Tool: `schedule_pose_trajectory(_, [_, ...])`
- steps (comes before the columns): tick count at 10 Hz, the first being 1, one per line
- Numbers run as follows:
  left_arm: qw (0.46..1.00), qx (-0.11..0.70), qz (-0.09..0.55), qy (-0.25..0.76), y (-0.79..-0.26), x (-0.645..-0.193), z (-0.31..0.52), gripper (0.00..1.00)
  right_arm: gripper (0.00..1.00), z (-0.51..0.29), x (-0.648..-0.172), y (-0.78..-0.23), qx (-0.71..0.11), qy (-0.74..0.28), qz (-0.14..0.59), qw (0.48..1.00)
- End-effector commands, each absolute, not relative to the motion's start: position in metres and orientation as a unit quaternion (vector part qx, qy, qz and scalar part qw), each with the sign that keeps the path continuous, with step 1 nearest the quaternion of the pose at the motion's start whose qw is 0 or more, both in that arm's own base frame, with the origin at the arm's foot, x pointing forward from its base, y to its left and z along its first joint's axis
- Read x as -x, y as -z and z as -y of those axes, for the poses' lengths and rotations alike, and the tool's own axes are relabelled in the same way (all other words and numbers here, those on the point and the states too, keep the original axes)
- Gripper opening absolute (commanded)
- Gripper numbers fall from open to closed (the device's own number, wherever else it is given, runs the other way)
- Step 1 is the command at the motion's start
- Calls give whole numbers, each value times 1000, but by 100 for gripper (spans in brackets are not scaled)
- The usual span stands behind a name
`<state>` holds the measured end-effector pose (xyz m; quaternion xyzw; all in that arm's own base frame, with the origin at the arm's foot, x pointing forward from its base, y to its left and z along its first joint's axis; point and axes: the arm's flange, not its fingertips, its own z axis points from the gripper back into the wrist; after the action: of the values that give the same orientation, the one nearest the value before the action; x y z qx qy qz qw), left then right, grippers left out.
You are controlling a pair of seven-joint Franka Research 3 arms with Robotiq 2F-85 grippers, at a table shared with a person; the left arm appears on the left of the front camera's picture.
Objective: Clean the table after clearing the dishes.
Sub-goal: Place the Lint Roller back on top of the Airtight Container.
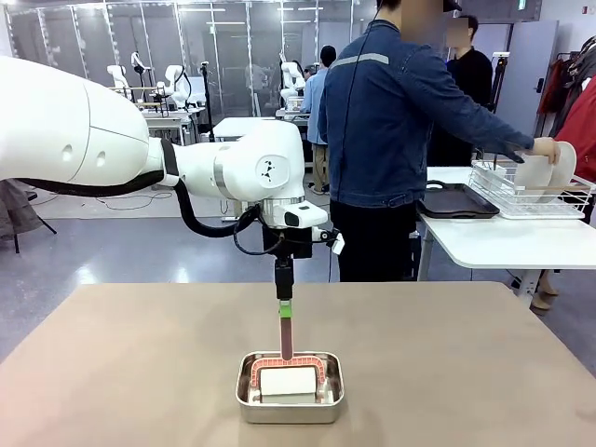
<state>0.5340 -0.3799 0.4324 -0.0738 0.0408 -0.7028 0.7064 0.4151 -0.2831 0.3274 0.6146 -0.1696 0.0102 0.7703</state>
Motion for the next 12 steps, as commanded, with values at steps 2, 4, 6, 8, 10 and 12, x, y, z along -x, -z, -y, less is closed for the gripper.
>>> schedule_pose_trajectory(2, [705, 73, -41, 704, -433, -533, 381, 100, 100, 281, -414, -332, -614, -12, 170, 771])
schedule_pose_trajectory(4, [705, 73, -41, 704, -433, -533, 381, 100, 100, 281, -414, -332, -614, -12, 170, 771])
schedule_pose_trajectory(6, [705, 73, -41, 704, -433, -533, 381, 100, 100, 281, -414, -332, -614, -12, 170, 771])
schedule_pose_trajectory(8, [705, 73, -41, 704, -433, -533, 381, 100, 100, 281, -414, -332, -614, -12, 170, 771])
schedule_pose_trajectory(10, [705, 73, -41, 704, -433, -533, 381, 100, 100, 281, -414, -332, -614, -12, 170, 771])
schedule_pose_trajectory(12, [705, 74, -41, 704, -432, -533, 382, 100, 100, 281, -414, -332, -614, -12, 170, 771])
